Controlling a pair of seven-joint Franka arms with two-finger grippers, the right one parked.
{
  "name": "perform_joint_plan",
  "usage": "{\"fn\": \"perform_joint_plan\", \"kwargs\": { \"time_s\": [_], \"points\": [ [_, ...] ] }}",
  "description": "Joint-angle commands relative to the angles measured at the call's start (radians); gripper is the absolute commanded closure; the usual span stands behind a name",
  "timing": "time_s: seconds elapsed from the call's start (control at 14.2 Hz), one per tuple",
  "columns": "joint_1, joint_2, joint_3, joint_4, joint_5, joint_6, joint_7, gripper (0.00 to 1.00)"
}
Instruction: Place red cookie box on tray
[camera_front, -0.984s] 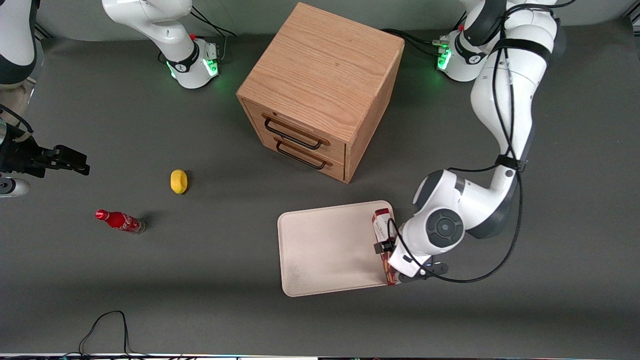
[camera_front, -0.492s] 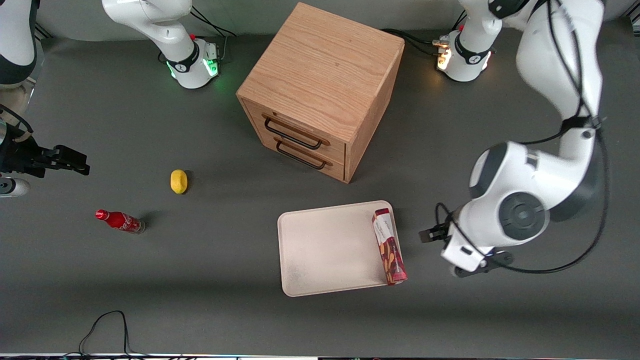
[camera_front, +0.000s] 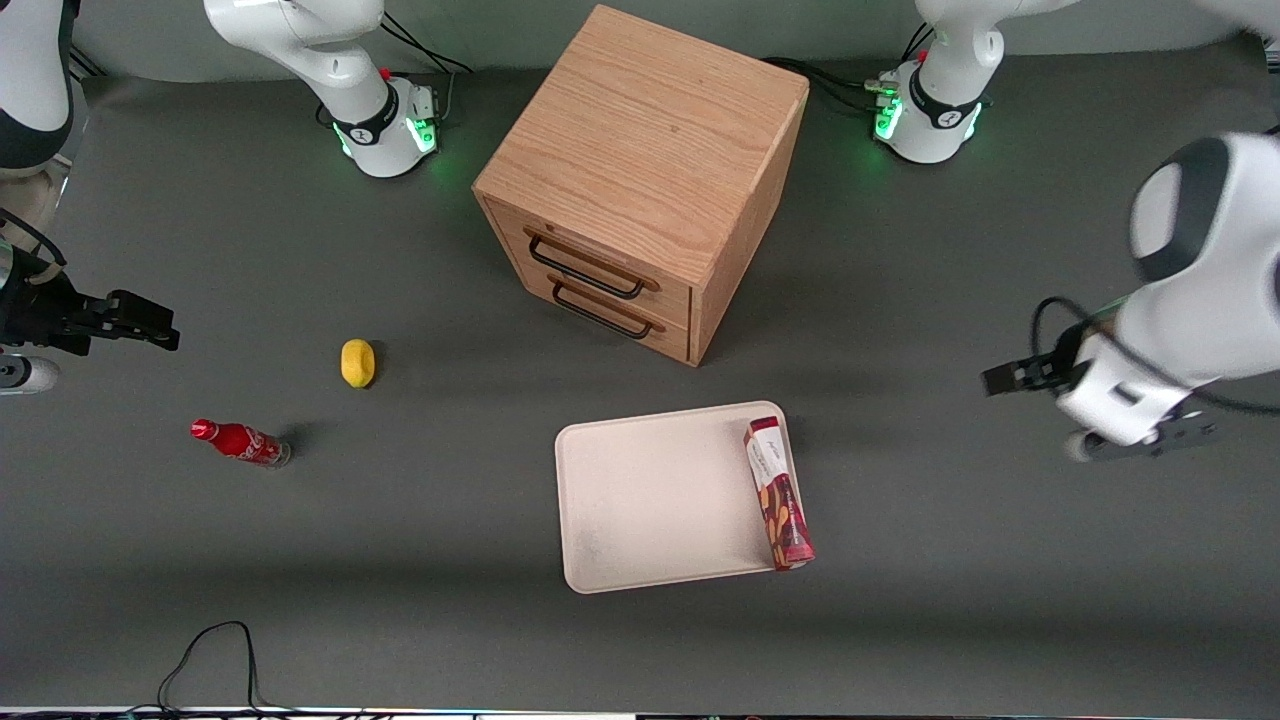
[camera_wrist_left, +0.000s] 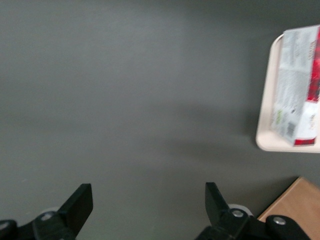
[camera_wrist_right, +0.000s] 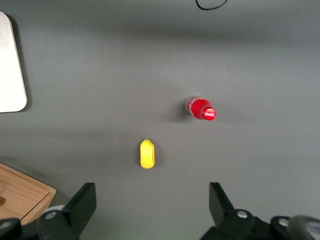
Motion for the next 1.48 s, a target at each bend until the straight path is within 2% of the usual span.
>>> {"fn": "perform_joint_plan", "kwargs": {
  "time_s": [0.0,0.21,0.7,0.98,1.41],
  "points": [
    [0.054,-0.164,0.029,-0.117,-0.032,-0.049,0.069,0.0],
    [-0.043,-0.232,0.172,-0.123,-0.033,-0.103,0.069,0.0],
    [-0.291,-0.261,0.428,-0.105,-0.033,-0.133,0.069,0.0],
    [-0.345,-0.26,0.5,-0.083,-0.064,-0.15,0.069,0.0],
    [-0.335,-0.26,0.502,-0.049,-0.101,-0.17,0.075,0.0]
  ]
}}
